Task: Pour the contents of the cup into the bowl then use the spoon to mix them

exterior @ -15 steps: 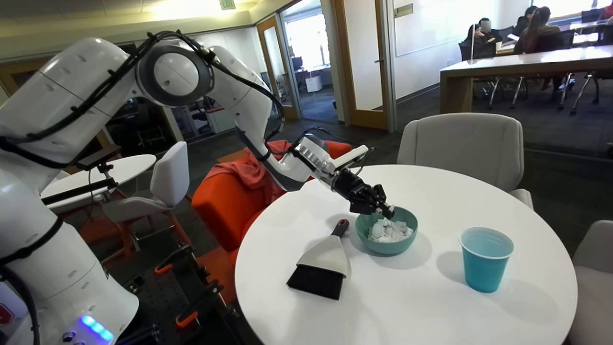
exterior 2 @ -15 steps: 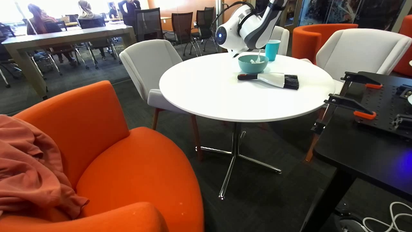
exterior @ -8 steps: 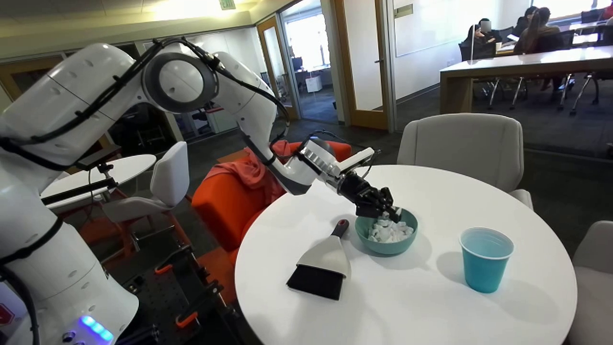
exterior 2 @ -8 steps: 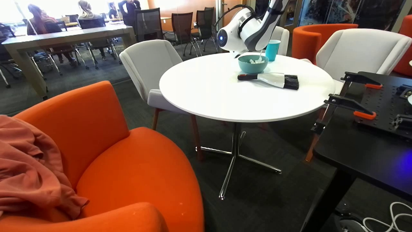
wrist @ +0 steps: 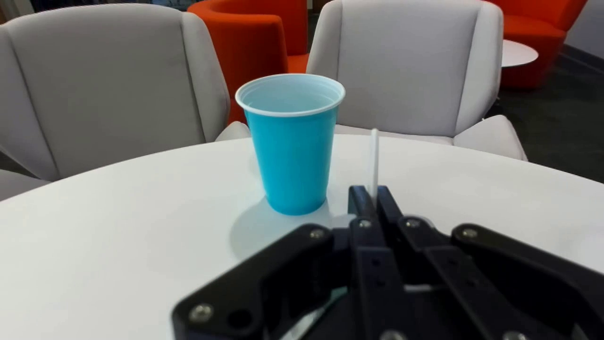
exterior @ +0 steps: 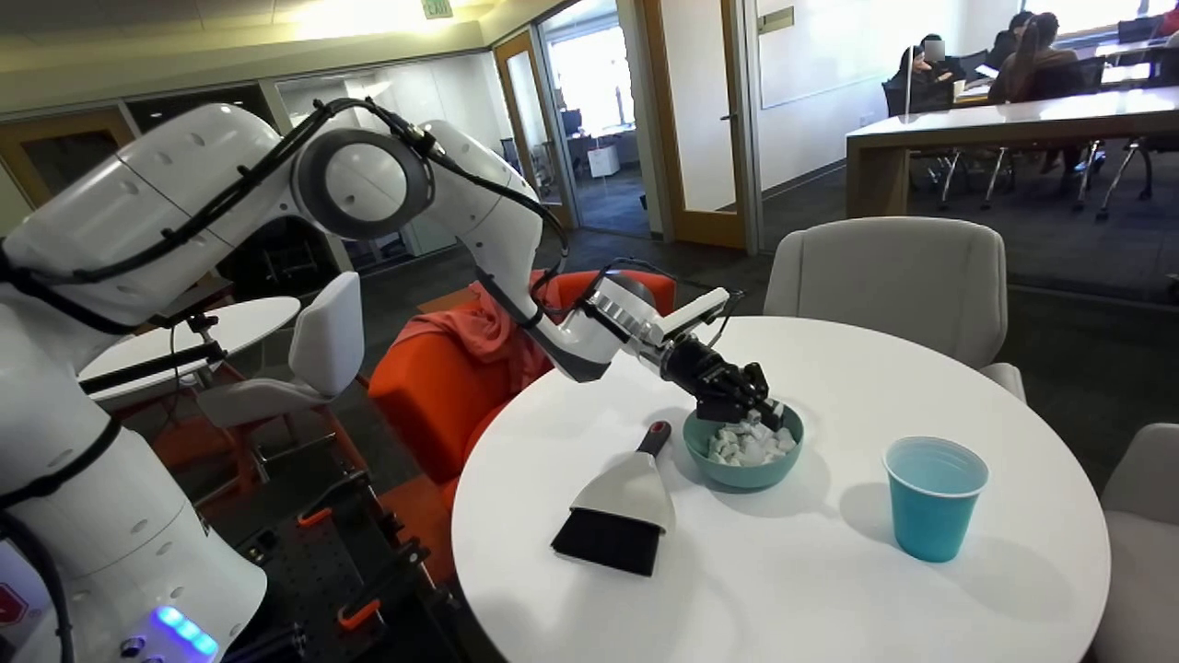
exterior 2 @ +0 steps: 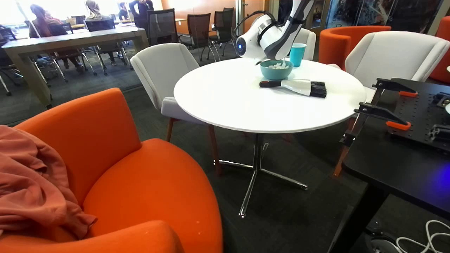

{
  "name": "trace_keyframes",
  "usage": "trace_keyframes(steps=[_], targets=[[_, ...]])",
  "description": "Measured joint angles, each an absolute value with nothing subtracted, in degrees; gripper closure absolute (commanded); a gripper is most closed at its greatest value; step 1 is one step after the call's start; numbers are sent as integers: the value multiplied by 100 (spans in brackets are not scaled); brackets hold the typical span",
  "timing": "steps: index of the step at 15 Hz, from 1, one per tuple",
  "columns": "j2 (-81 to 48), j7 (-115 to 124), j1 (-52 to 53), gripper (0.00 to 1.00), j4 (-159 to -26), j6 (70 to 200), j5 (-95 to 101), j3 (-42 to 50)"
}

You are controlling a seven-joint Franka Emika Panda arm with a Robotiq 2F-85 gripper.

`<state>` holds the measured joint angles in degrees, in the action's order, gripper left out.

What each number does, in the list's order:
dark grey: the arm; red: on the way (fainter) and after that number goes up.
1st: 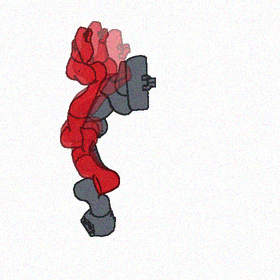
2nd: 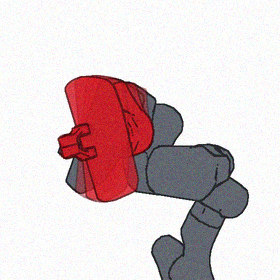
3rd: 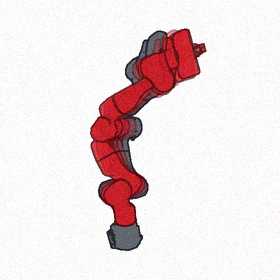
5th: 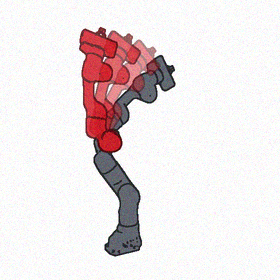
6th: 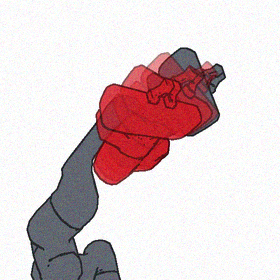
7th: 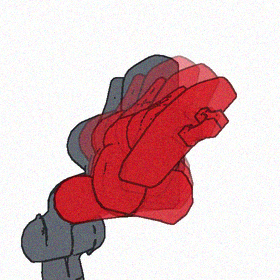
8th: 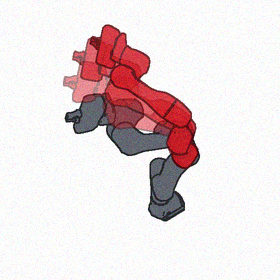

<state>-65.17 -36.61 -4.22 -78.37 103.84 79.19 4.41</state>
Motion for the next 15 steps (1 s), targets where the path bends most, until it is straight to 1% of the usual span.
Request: trace_keyframes(steps=[15], targets=[[-7044,-3599,-235,96,-6744,10406,7920,422]])
